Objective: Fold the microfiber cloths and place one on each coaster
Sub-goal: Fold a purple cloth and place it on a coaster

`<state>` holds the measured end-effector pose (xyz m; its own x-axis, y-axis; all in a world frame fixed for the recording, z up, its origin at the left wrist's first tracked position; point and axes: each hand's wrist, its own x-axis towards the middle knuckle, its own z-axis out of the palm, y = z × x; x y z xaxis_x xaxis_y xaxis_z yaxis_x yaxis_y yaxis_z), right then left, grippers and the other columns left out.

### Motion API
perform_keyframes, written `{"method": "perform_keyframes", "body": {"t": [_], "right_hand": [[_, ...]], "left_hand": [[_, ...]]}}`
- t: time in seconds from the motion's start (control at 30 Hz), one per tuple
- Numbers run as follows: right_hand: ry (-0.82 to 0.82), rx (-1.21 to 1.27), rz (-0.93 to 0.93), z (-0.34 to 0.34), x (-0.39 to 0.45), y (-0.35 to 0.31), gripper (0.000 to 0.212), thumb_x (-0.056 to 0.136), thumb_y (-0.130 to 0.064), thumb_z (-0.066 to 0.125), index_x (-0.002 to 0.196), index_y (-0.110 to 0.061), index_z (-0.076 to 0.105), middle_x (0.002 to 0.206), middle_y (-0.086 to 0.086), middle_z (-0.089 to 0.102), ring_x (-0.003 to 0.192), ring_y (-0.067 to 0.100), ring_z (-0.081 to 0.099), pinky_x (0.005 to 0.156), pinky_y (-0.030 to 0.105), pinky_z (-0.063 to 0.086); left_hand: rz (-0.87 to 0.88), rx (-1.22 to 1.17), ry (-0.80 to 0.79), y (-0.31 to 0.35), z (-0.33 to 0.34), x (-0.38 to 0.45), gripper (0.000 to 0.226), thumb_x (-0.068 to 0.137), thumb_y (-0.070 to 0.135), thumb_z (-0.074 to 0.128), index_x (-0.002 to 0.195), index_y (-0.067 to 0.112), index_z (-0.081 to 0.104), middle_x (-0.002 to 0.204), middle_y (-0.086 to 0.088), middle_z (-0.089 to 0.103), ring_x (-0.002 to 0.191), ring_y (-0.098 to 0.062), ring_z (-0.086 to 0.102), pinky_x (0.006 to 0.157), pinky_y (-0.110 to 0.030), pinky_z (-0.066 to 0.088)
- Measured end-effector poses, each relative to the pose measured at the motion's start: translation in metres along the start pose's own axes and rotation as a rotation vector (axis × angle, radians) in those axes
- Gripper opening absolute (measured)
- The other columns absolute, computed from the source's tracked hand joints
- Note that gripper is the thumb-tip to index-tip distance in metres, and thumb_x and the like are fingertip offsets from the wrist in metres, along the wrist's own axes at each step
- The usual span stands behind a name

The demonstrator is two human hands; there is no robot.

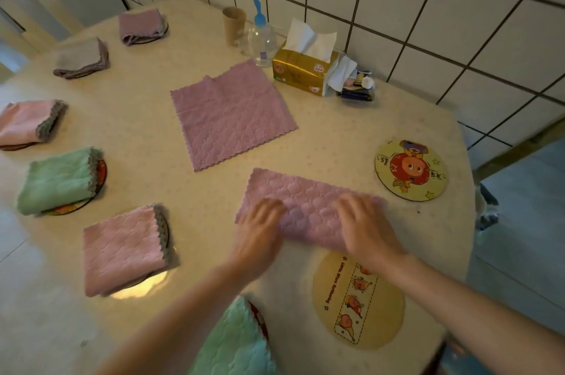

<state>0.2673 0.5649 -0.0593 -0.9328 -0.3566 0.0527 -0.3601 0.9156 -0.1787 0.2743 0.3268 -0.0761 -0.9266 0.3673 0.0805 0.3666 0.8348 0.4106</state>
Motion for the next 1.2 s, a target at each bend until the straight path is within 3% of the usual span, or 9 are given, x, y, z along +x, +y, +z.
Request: {"method": "perform_keyframes", "body": {"t": [0.1,0.2,0.33,0.5,0.73,0.83,0.97,1.1,1.2], "right_hand": [[-0.125,-0.085,-0.267,0.015,-0.041,-0.019,0.062,0.063,-0.004,0.059,0.124,-0.013,0.058,0.123,0.001,0.061,0.114,0.018,0.058,0.101,0.033,0.036],[-0.212,-0.142,-0.245,0.025,-0.056,-0.009,0.076,0.051,0.001,0.057,0.125,-0.015,0.059,0.126,-0.002,0.061,0.115,0.015,0.059,0.100,0.034,0.033],[-0.241,-0.169,-0.209,0.025,-0.068,0.010,0.090,0.047,0.001,0.081,0.131,-0.011,0.052,0.131,0.002,0.056,0.120,0.021,0.054,0.103,0.034,0.035],[-0.279,-0.125,-0.154,0.017,-0.065,0.017,0.095,0.040,0.003,0.083,0.128,-0.016,0.054,0.120,0.006,0.057,0.108,0.024,0.054,0.085,0.031,0.053],[-0.263,-0.076,-0.162,0.007,-0.040,0.010,0.085,0.042,0.008,0.082,0.117,-0.018,0.052,0.093,-0.001,0.062,0.082,0.016,0.056,0.065,0.023,0.054],[-0.276,-0.032,-0.188,0.002,-0.042,0.006,0.086,0.052,0.005,0.081,0.126,-0.015,0.044,0.098,-0.001,0.063,0.086,0.016,0.058,0.069,0.026,0.056],[-0.215,0.110,-0.198,-0.010,-0.071,-0.024,0.063,0.072,-0.012,0.077,0.124,-0.019,0.043,0.100,-0.002,0.067,0.086,0.014,0.064,0.063,0.022,0.057],[-0.124,0.266,-0.250,-0.016,-0.107,-0.056,0.051,0.069,-0.019,0.075,0.116,-0.021,0.057,0.094,-0.008,0.067,0.082,0.005,0.064,0.069,0.015,0.050],[-0.090,0.283,-0.311,-0.018,-0.111,-0.055,0.025,0.081,-0.016,0.063,0.105,-0.021,0.061,0.095,-0.009,0.063,0.085,0.004,0.059,0.078,0.015,0.047]], "left_hand": [[0.182,0.202,-0.269,0.003,0.029,-0.033,0.066,0.092,0.045,0.046,0.150,0.028,0.020,0.158,0.004,0.019,0.147,-0.025,0.007,0.117,-0.044,0.011],[0.054,0.202,-0.316,-0.009,0.032,-0.039,0.065,0.093,0.052,0.034,0.151,0.035,0.010,0.159,0.011,0.009,0.146,-0.023,-0.001,0.118,-0.048,0.011],[-0.102,0.238,-0.317,-0.027,0.017,-0.048,0.061,0.091,0.055,0.024,0.149,0.041,0.014,0.157,0.014,0.009,0.146,-0.021,0.008,0.117,-0.043,0.003],[-0.298,0.182,-0.327,-0.047,0.000,-0.062,0.069,0.079,0.061,-0.004,0.144,0.042,-0.013,0.153,0.017,-0.019,0.145,-0.018,-0.017,0.116,-0.042,-0.007],[-0.467,0.175,-0.265,0.001,0.002,-0.040,0.067,0.096,0.041,0.039,0.151,0.030,0.003,0.160,0.007,-0.008,0.144,-0.023,-0.020,0.116,-0.046,-0.008],[-0.261,0.118,-0.266,0.038,0.012,-0.035,0.074,0.094,0.030,0.046,0.151,0.032,-0.001,0.159,0.009,-0.009,0.143,-0.021,-0.021,0.118,-0.042,-0.010],[0.043,0.083,-0.290,0.068,0.039,-0.042,0.078,0.089,0.035,0.055,0.151,0.033,0.008,0.159,0.006,0.012,0.147,-0.023,0.002,0.119,-0.045,0.010],[0.117,0.108,-0.302,0.068,0.043,-0.058,0.060,0.083,0.051,0.051,0.138,0.027,0.047,0.142,0.006,0.050,0.131,-0.022,0.047,0.101,-0.042,0.046],[0.168,0.143,-0.328,0.059,0.040,-0.068,0.050,0.085,0.051,0.042,0.127,0.030,0.059,0.135,0.007,0.056,0.124,-0.020,0.054,0.093,-0.039,0.052]]}}
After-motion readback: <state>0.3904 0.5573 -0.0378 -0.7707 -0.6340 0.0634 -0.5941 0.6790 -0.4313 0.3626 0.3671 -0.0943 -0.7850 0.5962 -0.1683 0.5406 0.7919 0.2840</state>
